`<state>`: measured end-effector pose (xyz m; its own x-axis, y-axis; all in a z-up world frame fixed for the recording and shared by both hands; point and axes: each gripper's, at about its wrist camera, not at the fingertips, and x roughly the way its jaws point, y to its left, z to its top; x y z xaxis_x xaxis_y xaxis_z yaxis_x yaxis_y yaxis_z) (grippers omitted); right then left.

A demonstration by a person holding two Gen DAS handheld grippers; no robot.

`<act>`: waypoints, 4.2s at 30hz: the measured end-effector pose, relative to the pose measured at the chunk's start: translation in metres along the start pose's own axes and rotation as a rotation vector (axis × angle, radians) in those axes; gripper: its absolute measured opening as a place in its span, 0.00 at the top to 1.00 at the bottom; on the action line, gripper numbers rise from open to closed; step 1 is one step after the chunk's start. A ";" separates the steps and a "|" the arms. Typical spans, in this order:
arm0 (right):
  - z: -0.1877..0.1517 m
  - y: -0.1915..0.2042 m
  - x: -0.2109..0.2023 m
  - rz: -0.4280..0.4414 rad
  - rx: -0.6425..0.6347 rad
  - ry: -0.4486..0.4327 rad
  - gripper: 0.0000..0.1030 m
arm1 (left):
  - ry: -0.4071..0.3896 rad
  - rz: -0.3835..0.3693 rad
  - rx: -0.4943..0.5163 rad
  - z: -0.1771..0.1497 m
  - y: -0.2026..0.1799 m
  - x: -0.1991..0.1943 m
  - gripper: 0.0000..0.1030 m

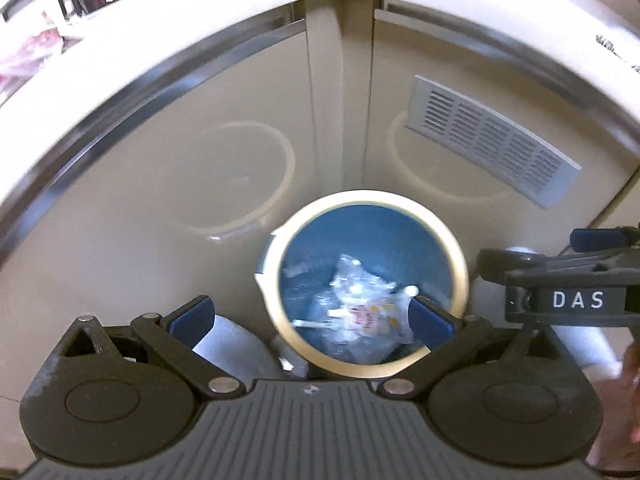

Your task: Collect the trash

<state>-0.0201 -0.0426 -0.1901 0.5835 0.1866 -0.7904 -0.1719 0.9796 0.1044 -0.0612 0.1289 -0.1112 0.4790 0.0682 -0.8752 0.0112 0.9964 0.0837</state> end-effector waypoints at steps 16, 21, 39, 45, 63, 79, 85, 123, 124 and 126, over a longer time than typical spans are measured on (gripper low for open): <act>-0.011 0.006 -0.023 -0.109 -0.075 -0.091 0.00 | 0.048 0.055 -0.025 -0.007 0.003 0.003 0.00; -0.010 0.003 -0.014 -0.119 -0.060 -0.057 0.00 | 0.099 0.066 -0.046 -0.009 0.010 0.014 0.00; -0.014 0.025 0.002 -0.046 -0.188 0.031 0.00 | 0.050 0.097 -0.091 -0.007 0.021 0.008 0.00; -0.015 0.030 0.004 -0.047 -0.207 0.034 0.00 | 0.091 0.048 -0.082 -0.003 0.019 0.013 0.00; 0.001 0.026 0.030 -0.054 -0.226 0.086 0.00 | 0.212 0.035 -0.088 0.015 0.017 0.056 0.00; 0.013 0.018 0.064 -0.048 -0.234 0.135 0.00 | 0.251 0.062 -0.051 0.028 0.010 0.094 0.00; 0.014 0.018 0.068 -0.040 -0.231 0.150 0.00 | 0.263 0.056 -0.040 0.030 0.006 0.101 0.00; 0.007 0.010 0.026 -0.017 -0.206 0.060 0.00 | 0.173 0.091 -0.019 0.039 -0.003 0.051 0.00; 0.006 0.010 0.023 -0.015 -0.206 0.056 0.00 | 0.167 0.094 -0.019 0.039 -0.004 0.047 0.00; 0.004 0.008 0.019 -0.011 -0.207 0.048 0.00 | 0.154 0.103 -0.020 0.039 -0.005 0.042 0.00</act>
<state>-0.0072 -0.0307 -0.2014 0.5488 0.1678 -0.8189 -0.3279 0.9443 -0.0263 -0.0072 0.1248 -0.1294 0.3370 0.1748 -0.9251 -0.0487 0.9845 0.1683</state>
